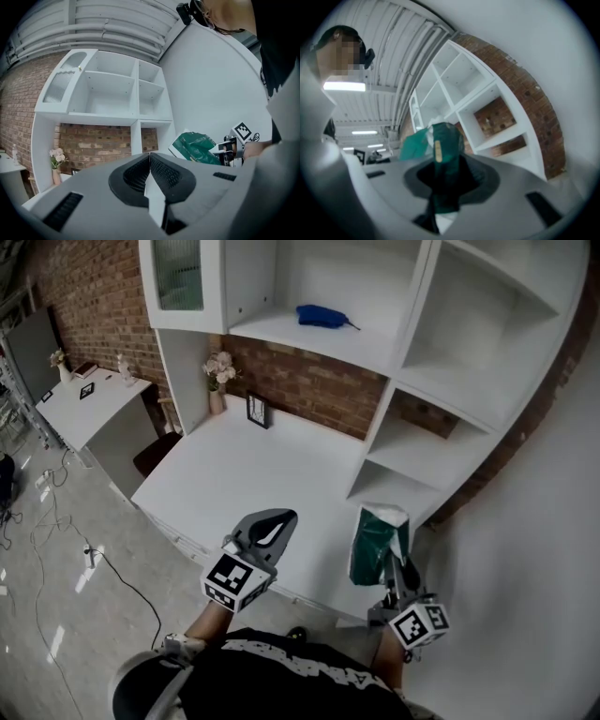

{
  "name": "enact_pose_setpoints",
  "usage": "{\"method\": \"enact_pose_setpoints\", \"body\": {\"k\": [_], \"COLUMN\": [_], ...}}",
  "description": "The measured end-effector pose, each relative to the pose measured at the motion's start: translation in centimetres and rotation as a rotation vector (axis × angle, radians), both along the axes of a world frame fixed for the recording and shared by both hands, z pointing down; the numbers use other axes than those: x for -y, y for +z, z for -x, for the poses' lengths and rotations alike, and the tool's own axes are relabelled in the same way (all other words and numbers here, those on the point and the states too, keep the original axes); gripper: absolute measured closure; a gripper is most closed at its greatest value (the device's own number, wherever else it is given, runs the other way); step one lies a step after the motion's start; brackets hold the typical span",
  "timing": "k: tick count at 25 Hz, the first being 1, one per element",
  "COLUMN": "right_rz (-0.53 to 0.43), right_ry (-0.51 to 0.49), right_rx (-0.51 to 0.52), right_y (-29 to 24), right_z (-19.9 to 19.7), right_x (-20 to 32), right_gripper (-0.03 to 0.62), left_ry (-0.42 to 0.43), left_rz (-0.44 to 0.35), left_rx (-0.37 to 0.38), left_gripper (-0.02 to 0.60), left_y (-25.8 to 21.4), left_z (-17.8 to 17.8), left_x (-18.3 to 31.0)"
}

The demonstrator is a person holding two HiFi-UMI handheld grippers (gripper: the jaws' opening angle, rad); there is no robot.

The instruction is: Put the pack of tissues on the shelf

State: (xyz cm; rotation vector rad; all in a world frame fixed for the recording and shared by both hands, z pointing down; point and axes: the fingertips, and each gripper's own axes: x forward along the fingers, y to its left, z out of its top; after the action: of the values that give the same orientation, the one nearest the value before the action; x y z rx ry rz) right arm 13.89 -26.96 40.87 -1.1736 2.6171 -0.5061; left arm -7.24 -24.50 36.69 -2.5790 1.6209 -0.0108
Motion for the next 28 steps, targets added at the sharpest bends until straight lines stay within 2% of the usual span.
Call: {"method": "enact_pose_setpoints", "body": {"k": [9,19,28], "right_rz": [-0.002,-0.018,-0.051], "right_ry": [0.002,0.062,0.103], "right_rx": [-0.018,-0.04,-0.103], "right_y": [0.2,-1.1,-3.3], "right_z": [-1.9,-2.2,-1.7], "right_x": [3.0,4.8,7.0], "right_gripper": [0.493,0.491,0.493], "left_ry": [0.003,0.094,0.164], "left_rz": [0.002,0.002,-0.005], "left_rx": [-0.003,-0.014,-0.036], "left_gripper": [0.545,0.545,0.545], "left_y": [0.1,-0.3,-1.0], "left_z": [-1.9,-3.0,-3.1], "left_x": [3.1,6.9,9.8]}}
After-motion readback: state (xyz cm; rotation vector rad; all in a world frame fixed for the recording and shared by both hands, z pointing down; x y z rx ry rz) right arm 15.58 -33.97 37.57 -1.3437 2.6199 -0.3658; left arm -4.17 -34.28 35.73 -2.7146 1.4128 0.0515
